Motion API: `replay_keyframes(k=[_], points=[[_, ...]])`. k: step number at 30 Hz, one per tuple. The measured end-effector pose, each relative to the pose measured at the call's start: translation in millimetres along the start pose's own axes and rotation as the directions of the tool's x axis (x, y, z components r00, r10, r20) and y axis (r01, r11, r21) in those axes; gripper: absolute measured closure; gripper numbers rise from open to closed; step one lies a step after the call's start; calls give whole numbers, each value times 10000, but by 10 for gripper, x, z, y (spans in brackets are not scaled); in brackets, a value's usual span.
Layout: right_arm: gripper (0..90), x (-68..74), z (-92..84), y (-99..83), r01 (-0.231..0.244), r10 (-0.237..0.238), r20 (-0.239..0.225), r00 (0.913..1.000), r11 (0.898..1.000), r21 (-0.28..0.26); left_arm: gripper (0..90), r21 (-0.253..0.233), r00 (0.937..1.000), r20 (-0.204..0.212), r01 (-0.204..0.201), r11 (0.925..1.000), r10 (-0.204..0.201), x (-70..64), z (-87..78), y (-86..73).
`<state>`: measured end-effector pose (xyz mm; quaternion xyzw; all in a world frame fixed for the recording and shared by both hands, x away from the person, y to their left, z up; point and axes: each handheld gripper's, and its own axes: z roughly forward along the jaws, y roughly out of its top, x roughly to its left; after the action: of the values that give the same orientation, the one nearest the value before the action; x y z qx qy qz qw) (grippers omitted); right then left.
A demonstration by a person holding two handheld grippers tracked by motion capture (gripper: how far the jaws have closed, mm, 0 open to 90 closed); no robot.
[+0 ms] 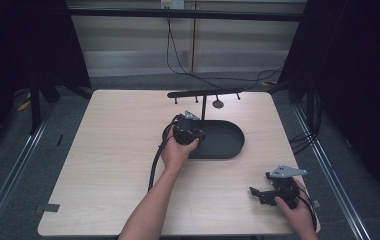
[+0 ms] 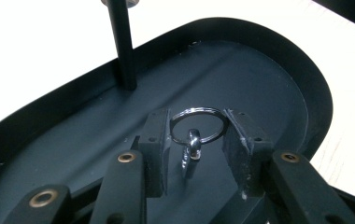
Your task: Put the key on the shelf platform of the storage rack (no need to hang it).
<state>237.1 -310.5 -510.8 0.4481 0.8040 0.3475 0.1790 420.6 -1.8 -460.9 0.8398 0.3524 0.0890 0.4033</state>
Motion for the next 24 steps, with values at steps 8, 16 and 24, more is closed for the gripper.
replay_keyframes(k=[8, 16, 24], points=[[135, -1, 1, 0, 37, -37, -10, 10000, 10000, -15, 619, 62, 9999, -31, 141, 9999, -141, 37, 23, -47], [135, -1, 1, 0, 35, -35, -11, 10000, 10000, -13, 618, 271, 9995, -269, 187, 9995, -180, 126, 14, -138], [135, -1, 1, 0, 34, -34, -11, 10000, 10000, -15, 618, 522, 9995, -248, 224, 9984, -211, 142, 67, -195]])
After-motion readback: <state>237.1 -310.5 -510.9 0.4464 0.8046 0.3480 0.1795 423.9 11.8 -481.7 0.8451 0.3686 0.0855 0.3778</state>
